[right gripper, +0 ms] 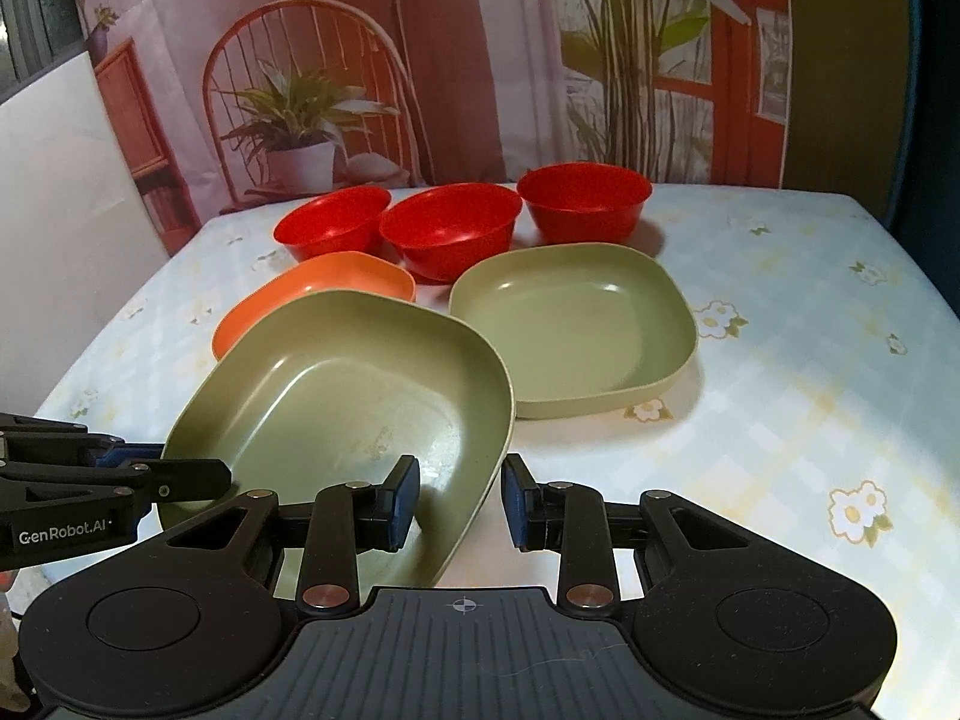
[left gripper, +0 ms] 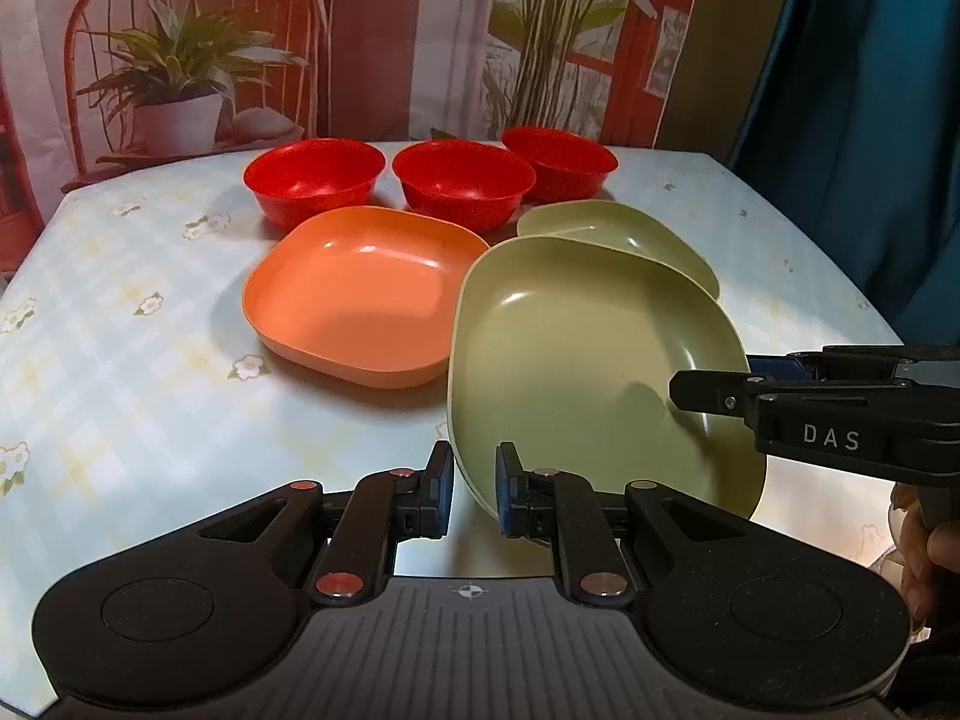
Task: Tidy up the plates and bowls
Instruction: 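Lift the green plate with the left gripper and carry it toward the orange plate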
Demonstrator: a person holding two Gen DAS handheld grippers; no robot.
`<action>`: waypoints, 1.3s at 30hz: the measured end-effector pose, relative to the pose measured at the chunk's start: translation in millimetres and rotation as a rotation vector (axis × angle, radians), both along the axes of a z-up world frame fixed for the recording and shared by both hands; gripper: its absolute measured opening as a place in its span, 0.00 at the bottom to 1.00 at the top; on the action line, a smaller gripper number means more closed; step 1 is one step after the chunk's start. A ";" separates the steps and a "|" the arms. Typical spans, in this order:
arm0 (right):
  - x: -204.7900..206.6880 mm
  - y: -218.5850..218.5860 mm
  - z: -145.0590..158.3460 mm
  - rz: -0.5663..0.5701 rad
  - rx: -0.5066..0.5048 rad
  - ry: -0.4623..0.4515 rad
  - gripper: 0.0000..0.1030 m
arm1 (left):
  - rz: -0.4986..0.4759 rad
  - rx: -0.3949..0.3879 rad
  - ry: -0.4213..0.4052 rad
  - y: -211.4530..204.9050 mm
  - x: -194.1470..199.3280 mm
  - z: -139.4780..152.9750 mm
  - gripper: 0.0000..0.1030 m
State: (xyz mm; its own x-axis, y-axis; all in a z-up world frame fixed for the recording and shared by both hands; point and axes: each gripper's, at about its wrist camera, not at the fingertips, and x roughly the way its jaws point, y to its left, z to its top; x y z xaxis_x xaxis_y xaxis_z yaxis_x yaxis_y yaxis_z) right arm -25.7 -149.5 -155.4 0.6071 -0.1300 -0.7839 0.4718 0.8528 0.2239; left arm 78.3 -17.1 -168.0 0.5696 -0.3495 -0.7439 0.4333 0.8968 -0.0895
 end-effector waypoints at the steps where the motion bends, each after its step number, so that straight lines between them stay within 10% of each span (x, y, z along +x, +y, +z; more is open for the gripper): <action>1: 0.4 0.2 0.7 0.003 -0.002 -0.001 0.27 | 0.002 -0.001 -0.001 0.3 0.0 0.1 0.15; 39: 20.2 -5.5 4.3 0.032 0.102 -0.054 0.28 | 0.095 -0.060 0.038 17.8 20.0 5.4 0.16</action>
